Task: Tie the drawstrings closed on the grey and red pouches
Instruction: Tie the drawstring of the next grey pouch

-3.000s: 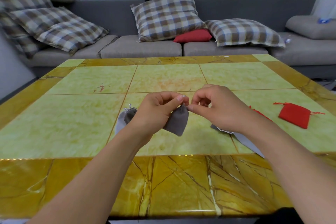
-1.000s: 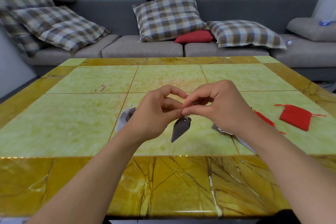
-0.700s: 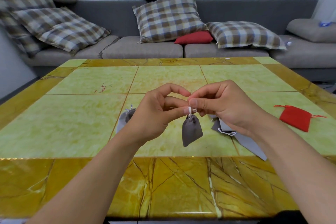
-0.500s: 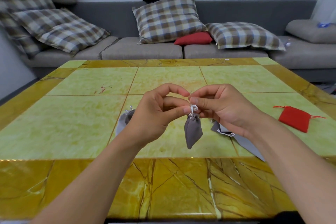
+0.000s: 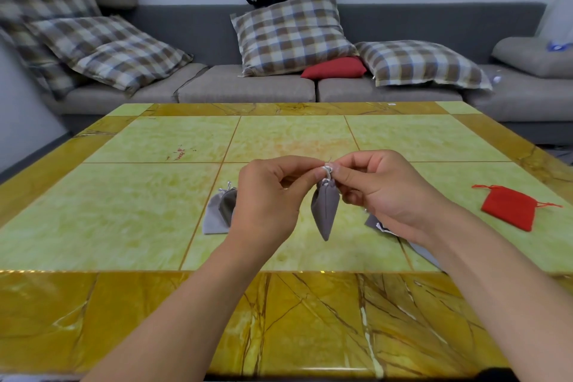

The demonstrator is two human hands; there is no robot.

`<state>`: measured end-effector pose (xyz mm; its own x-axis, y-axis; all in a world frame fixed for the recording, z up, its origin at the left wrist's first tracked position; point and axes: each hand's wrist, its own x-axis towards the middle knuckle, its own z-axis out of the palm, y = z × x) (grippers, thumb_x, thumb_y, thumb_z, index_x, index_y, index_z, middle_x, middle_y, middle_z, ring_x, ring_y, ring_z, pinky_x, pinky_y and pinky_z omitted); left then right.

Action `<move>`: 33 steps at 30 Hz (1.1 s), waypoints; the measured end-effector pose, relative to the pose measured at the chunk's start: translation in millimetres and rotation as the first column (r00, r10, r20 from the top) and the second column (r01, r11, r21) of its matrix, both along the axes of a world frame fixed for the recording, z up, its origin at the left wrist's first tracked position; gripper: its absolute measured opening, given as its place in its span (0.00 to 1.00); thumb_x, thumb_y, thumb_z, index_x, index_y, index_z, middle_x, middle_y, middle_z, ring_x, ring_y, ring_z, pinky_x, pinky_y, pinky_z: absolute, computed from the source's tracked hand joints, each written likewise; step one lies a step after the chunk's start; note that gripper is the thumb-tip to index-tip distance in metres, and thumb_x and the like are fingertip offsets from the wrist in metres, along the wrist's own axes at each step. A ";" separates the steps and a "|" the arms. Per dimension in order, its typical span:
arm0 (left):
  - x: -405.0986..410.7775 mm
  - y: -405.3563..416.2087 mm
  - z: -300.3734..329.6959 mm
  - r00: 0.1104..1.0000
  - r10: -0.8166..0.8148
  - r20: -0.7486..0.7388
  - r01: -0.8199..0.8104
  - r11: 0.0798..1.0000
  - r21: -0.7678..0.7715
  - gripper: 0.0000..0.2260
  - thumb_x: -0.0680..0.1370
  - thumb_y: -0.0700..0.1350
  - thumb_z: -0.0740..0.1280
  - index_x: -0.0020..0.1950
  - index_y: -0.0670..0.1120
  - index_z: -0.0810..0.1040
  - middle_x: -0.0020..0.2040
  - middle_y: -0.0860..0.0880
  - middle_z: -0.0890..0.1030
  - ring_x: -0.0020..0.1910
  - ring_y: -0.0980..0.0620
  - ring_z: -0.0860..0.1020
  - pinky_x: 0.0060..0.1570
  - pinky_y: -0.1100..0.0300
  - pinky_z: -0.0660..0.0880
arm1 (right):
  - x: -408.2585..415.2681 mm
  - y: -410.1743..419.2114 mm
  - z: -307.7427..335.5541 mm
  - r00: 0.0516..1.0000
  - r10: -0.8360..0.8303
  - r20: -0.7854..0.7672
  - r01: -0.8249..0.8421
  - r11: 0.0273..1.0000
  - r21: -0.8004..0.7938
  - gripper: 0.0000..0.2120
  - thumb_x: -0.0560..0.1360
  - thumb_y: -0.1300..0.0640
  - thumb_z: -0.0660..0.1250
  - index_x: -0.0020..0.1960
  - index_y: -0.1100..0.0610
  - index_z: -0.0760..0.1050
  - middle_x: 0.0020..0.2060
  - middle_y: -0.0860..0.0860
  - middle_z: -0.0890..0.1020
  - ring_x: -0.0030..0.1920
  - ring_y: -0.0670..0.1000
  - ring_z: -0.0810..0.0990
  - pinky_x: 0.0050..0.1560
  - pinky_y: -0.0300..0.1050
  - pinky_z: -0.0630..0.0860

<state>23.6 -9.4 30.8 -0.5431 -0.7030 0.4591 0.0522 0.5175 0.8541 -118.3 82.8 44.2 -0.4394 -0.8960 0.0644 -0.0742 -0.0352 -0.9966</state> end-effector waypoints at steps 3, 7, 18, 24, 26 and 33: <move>1.0 -1.9 0.8 0.999 0.047 0.000 -0.047 0.999 0.002 0.04 0.76 0.42 0.73 0.48 0.46 0.87 0.40 0.55 0.86 0.39 0.60 0.83 0.40 0.68 0.77 | -0.2 3.2 3.4 0.996 0.070 0.060 -0.071 0.997 0.009 0.09 0.70 0.57 0.73 0.47 0.61 0.85 0.41 0.53 0.84 0.40 0.46 0.79 0.38 0.37 0.74; 0.5 -1.5 0.0 0.998 0.060 0.033 -0.060 0.998 0.004 0.03 0.77 0.42 0.72 0.48 0.46 0.85 0.38 0.55 0.85 0.36 0.62 0.82 0.38 0.71 0.75 | 4.0 1.3 2.5 0.998 0.014 0.060 -0.016 0.999 0.037 0.08 0.68 0.59 0.76 0.46 0.59 0.85 0.44 0.55 0.87 0.43 0.48 0.80 0.42 0.41 0.74; -2.7 -0.8 -4.1 0.999 0.011 0.045 -0.023 0.965 0.261 0.06 0.78 0.45 0.70 0.47 0.46 0.86 0.39 0.50 0.86 0.42 0.52 0.84 0.45 0.61 0.81 | 3.4 1.6 2.4 0.983 -0.080 -0.167 0.086 0.996 0.024 0.02 0.72 0.61 0.75 0.44 0.58 0.85 0.43 0.56 0.86 0.40 0.49 0.78 0.37 0.40 0.74; -3.0 -1.6 -5.8 1.000 0.024 -0.012 -0.020 0.964 0.266 0.05 0.77 0.44 0.71 0.49 0.45 0.86 0.40 0.50 0.87 0.43 0.50 0.85 0.46 0.61 0.81 | 3.7 0.1 -0.8 0.998 -0.022 -0.054 0.024 0.999 0.044 0.07 0.72 0.57 0.74 0.47 0.61 0.85 0.45 0.60 0.85 0.42 0.49 0.78 0.40 0.41 0.74; -4.3 -0.8 -6.5 0.999 0.010 -0.033 0.000 0.956 0.292 0.05 0.77 0.43 0.71 0.49 0.44 0.86 0.41 0.49 0.87 0.44 0.50 0.85 0.47 0.60 0.81 | 1.7 -1.0 -2.2 0.992 0.004 0.126 -0.015 0.997 0.080 0.13 0.69 0.56 0.75 0.49 0.62 0.84 0.43 0.59 0.85 0.42 0.51 0.78 0.40 0.41 0.74; -5.9 0.9 -7.3 0.999 0.043 0.022 -0.046 0.989 0.137 0.03 0.77 0.43 0.71 0.46 0.46 0.85 0.37 0.53 0.85 0.36 0.61 0.82 0.37 0.71 0.75 | -1.5 -0.5 -2.8 0.999 0.005 -0.044 -0.001 0.997 0.077 0.04 0.74 0.60 0.73 0.46 0.61 0.84 0.39 0.53 0.83 0.40 0.48 0.77 0.38 0.41 0.75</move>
<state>17.7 -8.5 23.5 -0.5177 -0.7825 0.3459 0.0146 0.3962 0.9181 -119.8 82.4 41.4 -0.4350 -0.9003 0.0146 -0.1178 0.0409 -0.9922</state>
